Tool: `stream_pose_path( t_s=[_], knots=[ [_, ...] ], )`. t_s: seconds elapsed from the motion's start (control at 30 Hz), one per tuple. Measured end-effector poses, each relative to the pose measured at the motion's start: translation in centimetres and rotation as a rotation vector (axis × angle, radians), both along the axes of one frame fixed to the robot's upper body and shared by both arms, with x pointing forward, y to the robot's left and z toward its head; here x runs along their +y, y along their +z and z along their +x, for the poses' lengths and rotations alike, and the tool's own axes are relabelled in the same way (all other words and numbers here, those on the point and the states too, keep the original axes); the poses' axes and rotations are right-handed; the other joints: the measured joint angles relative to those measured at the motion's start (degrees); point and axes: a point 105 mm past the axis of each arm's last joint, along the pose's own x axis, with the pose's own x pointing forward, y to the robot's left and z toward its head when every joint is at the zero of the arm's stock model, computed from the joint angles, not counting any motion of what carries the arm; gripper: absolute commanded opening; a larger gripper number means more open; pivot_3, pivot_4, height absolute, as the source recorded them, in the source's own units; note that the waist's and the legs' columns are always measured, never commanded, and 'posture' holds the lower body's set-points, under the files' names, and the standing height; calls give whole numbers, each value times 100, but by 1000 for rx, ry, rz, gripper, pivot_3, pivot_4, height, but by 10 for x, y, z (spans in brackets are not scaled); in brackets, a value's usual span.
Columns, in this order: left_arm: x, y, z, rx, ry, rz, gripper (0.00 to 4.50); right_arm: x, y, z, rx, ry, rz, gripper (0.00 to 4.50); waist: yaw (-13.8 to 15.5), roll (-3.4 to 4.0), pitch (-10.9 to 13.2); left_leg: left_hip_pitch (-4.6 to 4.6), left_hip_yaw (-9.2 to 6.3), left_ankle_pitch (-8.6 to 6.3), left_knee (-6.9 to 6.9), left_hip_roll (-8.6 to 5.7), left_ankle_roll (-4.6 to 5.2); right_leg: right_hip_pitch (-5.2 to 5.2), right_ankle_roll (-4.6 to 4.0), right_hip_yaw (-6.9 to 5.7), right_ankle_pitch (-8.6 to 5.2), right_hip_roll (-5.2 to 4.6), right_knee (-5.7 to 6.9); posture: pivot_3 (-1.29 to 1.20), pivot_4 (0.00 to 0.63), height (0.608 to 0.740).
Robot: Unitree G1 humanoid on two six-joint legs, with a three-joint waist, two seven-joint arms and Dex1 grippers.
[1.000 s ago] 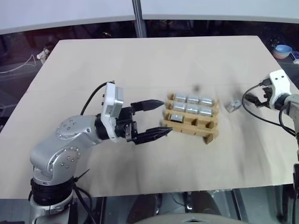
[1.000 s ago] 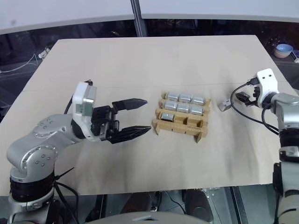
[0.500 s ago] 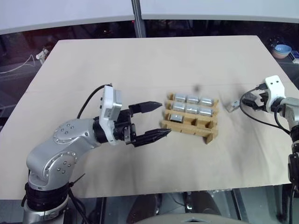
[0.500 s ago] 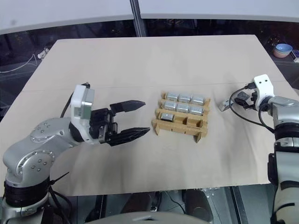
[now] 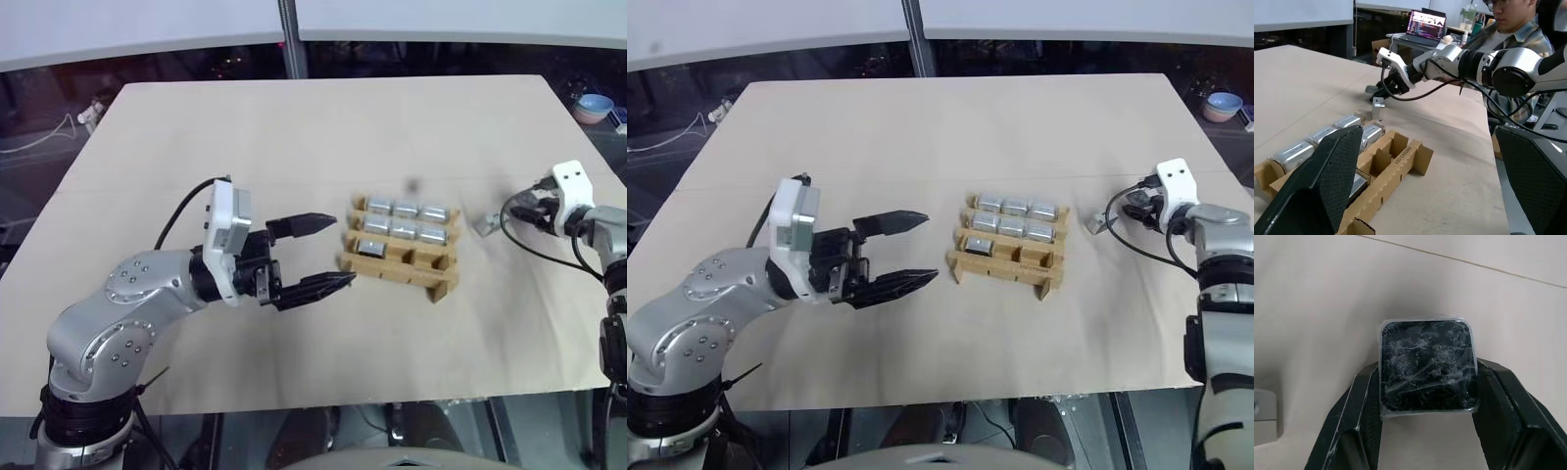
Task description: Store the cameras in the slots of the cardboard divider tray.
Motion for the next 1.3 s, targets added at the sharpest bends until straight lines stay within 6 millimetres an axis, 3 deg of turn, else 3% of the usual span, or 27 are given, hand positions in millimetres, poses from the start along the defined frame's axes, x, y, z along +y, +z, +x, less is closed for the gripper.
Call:
stream_pose_path(
  t_s=[0.13,0.27,0.37,0.5,0.6,0.67,0.83,1.2,1.3],
  knots=[
    [-3,5,2,-21,-13,-7,4500,-4,17,-18,-88,72,-89,2014,19,1,0,-8,-3,0,0,0,0,-5,0,-3,0,-1,0,0,150,740],
    [-5,6,5,-16,-24,-15,4500,17,43,-48,-206,236,-152,2014,6,5,0,-6,-3,0,-4,3,0,-7,0,-1,0,3,3,0,150,740],
    [-9,11,16,45,1,-69,4500,60,71,-74,-336,411,-171,2014,-24,5,0,2,2,0,-1,5,0,-5,1,6,0,5,10,0,150,740],
    [-18,29,35,267,-2,-175,4500,146,101,-117,-529,731,-314,2014,-3,-3,-1,8,-9,0,5,5,-1,3,2,-5,0,5,13,0,150,740],
    [-21,36,50,428,-13,-189,4500,196,92,-141,-587,921,-349,2014,5,-13,-2,5,-13,0,12,-2,-1,3,3,-9,0,2,10,0,150,740],
    [-25,33,53,530,-32,-182,4500,213,86,-149,-598,982,-338,2014,11,-14,-1,1,-15,0,16,-7,-1,1,2,-9,0,-2,7,0,150,740],
    [-38,24,50,700,-106,-108,4500,231,91,-151,-644,1039,-369,2014,4,-17,1,0,-22,2,14,-7,-5,-4,1,-14,0,0,8,0,150,740],
    [-48,12,50,748,-115,-33,4500,247,101,-153,-701,1064,-374,2014,10,-17,1,-1,-23,4,13,-8,-8,-4,1,-14,0,-1,6,0,150,740],
    [-50,10,53,738,-104,-21,3697,247,103,-153,-705,1062,-377,1957,7,-17,1,-1,-22,4,13,-9,-8,-4,1,-14,0,-1,6,0,150,740]
  ],
)
